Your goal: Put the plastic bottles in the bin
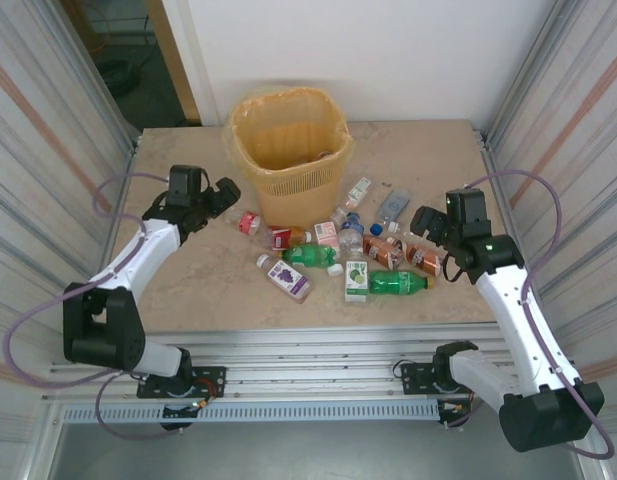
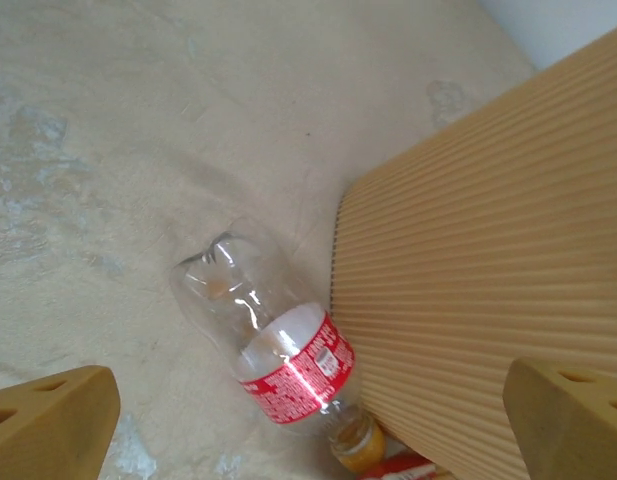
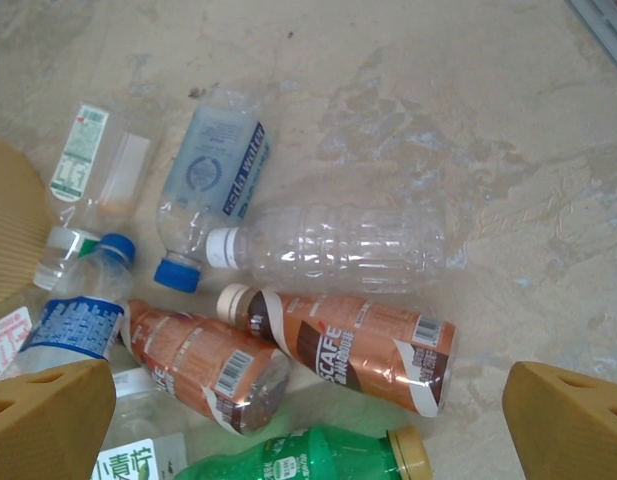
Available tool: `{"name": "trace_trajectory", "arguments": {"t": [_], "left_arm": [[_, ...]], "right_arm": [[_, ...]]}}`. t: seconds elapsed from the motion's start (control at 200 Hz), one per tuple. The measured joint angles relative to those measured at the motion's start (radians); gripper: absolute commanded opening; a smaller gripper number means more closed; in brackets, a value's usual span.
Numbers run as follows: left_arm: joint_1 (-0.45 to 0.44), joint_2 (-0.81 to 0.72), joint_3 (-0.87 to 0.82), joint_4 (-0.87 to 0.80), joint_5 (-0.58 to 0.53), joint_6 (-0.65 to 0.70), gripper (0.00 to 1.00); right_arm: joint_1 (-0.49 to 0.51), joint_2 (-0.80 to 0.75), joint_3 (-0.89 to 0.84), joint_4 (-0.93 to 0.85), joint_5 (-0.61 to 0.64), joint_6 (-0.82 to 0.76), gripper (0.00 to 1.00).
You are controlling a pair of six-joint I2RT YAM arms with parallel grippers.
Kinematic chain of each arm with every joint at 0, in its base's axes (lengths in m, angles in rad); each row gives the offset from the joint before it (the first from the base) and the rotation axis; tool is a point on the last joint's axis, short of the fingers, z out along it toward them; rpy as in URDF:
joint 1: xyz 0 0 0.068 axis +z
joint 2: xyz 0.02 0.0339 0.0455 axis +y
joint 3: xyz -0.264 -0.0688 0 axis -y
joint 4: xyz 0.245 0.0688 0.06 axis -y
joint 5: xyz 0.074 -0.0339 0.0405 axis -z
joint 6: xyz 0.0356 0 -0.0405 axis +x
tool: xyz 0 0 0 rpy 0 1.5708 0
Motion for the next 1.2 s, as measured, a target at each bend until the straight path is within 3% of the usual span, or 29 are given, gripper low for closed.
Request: {"name": "trace_trajectory", "arguments": {"t": [0.461,1.202], "left_arm": [[-0.019,0.175,0.001,0.044,-0.005,-0.027,0.98],[-0.035,0.295,0.055,0.067,0.006,-0.047,0.98]], "right_arm": [[0.000,0.081,-0.009,0.015,0.022,0.000,0.98],[0.000,0.141,-0.009,0.040,0.024,0.000,0.98]]}}
